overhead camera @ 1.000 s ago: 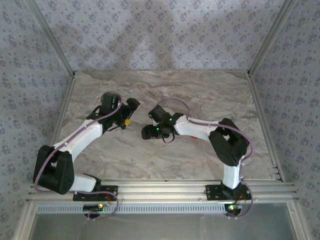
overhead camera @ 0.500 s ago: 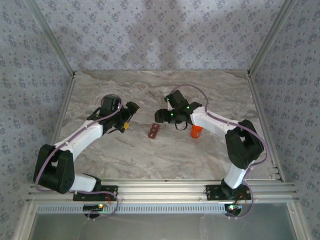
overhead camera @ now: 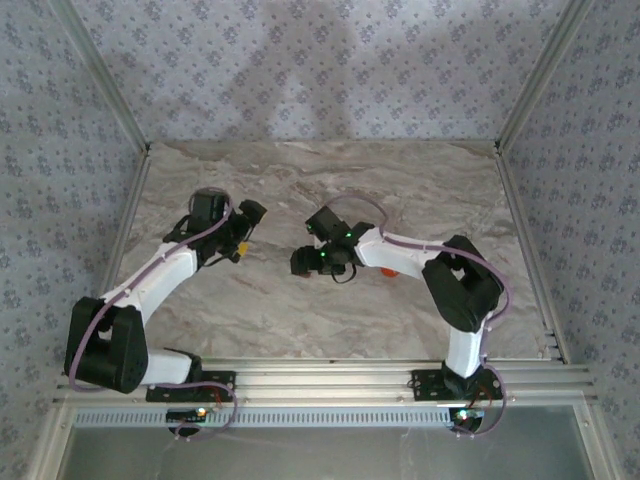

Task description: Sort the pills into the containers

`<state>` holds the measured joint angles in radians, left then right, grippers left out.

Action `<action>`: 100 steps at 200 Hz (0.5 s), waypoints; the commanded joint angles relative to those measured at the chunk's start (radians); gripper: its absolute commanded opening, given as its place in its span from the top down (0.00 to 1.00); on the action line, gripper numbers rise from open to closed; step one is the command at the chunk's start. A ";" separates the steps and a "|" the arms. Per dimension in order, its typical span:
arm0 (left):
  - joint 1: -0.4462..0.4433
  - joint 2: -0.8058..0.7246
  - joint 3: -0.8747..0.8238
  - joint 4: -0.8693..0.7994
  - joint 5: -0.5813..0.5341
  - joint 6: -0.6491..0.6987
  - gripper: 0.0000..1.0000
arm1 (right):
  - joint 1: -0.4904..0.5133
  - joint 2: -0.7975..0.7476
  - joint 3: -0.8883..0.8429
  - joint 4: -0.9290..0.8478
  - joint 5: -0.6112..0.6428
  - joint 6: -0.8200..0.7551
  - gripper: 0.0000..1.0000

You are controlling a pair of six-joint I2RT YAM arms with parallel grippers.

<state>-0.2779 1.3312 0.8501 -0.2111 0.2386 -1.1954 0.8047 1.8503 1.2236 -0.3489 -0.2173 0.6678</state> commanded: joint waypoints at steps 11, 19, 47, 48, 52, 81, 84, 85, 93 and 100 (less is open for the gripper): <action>0.027 -0.045 0.041 -0.014 0.017 0.016 0.00 | 0.020 0.045 0.031 -0.019 0.001 0.074 0.25; 0.033 -0.049 0.040 -0.013 0.023 0.017 0.00 | 0.022 0.052 0.032 -0.015 -0.002 0.078 0.25; 0.052 -0.058 0.031 -0.005 0.042 0.015 0.00 | 0.031 0.083 0.056 -0.007 -0.008 0.091 0.26; 0.053 -0.058 0.032 -0.004 0.042 0.016 0.00 | 0.032 0.084 0.057 -0.006 -0.008 0.091 0.25; 0.055 -0.059 0.032 -0.003 0.044 0.015 0.00 | 0.032 0.089 0.064 -0.006 -0.012 0.092 0.26; 0.077 -0.064 0.026 0.006 0.059 0.015 0.00 | 0.047 0.133 0.139 -0.014 -0.028 0.099 0.26; 0.079 -0.064 0.025 0.007 0.060 0.016 0.00 | 0.049 0.139 0.149 -0.017 -0.030 0.100 0.26; 0.080 -0.064 0.024 0.007 0.061 0.016 0.00 | 0.050 0.141 0.155 -0.017 -0.030 0.100 0.26; 0.084 -0.065 0.021 0.009 0.063 0.015 0.00 | 0.054 0.159 0.185 -0.021 -0.036 0.098 0.26; 0.088 -0.066 0.022 0.010 0.065 0.013 0.00 | 0.060 0.175 0.213 -0.025 -0.040 0.098 0.26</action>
<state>-0.2066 1.2961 0.8501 -0.2092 0.2779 -1.1934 0.8448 1.9793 1.3403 -0.3523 -0.2302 0.7467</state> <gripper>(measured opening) 0.997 0.738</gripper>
